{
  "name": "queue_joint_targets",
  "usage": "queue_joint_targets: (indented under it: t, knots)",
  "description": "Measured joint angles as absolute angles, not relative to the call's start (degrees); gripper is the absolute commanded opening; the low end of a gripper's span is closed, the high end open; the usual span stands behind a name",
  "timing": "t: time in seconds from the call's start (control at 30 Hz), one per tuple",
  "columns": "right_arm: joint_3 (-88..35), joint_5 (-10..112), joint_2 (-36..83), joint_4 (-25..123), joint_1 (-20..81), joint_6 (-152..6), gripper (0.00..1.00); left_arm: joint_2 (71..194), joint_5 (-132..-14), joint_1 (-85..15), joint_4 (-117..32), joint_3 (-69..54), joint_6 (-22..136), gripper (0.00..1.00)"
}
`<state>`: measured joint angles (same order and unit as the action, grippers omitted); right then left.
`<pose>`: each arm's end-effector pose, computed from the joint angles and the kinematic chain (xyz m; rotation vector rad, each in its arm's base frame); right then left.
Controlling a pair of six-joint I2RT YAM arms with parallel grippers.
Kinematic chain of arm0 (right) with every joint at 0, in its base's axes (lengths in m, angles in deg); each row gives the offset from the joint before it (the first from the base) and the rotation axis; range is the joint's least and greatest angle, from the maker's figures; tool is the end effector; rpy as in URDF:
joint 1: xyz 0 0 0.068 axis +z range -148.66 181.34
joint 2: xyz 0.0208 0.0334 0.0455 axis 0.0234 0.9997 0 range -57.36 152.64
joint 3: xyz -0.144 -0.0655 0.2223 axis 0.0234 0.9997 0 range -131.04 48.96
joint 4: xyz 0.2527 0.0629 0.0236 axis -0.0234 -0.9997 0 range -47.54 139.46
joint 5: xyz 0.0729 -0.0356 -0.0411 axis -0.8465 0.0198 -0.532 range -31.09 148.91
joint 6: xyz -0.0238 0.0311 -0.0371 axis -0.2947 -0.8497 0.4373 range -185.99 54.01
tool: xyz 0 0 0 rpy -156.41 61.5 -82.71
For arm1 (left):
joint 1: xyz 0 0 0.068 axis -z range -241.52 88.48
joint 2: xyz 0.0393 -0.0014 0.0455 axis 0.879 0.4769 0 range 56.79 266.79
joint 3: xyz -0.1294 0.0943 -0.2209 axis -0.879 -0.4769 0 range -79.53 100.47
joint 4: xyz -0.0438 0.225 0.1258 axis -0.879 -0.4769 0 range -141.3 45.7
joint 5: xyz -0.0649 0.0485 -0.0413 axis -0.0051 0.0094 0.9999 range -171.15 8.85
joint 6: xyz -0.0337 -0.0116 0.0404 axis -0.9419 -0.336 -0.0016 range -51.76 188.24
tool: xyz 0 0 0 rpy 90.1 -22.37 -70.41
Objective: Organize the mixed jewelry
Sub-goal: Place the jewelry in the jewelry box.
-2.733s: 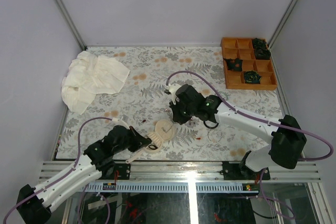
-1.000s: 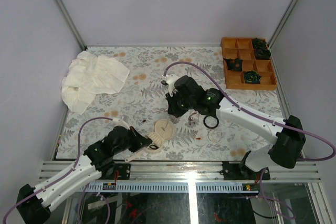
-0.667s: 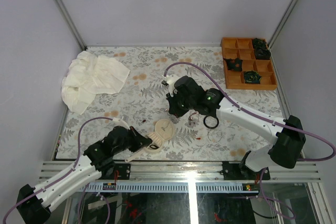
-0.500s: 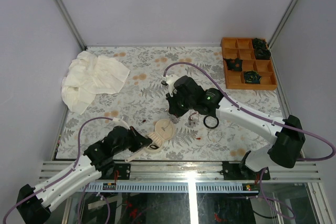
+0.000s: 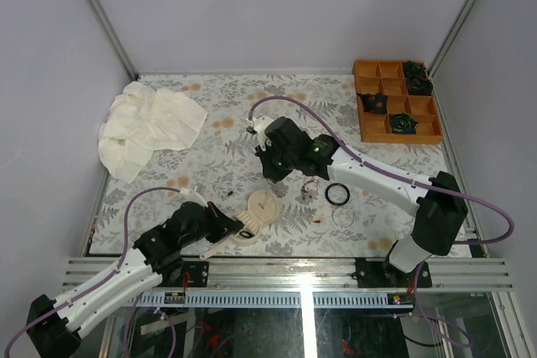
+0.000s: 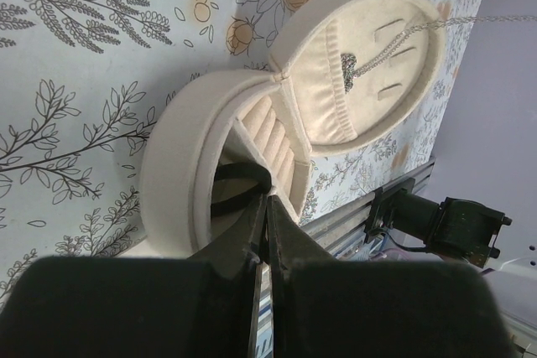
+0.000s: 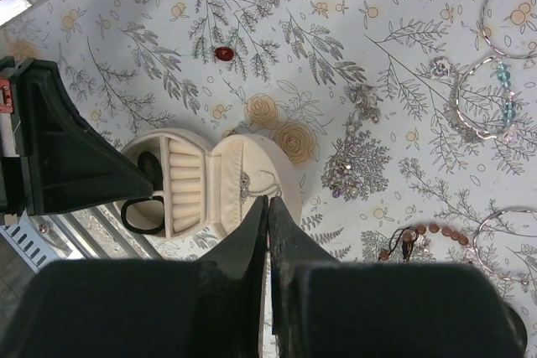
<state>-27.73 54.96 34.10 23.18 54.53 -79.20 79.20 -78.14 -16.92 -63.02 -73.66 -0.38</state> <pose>0.2147 0.2910 0.3011 -0.8486 2.2238 0.6617 0.0822 -0.0837 0.1387 -0.4749 2.3916 -1.0888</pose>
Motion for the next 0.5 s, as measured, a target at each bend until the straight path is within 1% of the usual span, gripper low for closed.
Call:
queue_joint_targets:
  t: [0.5]
  knots:
    - [-30.0, 54.7, 37.8, 23.9, 54.1, -78.5, 0.00, 78.9, -78.2, -16.9, -62.2, -73.9, -0.5, 0.00]
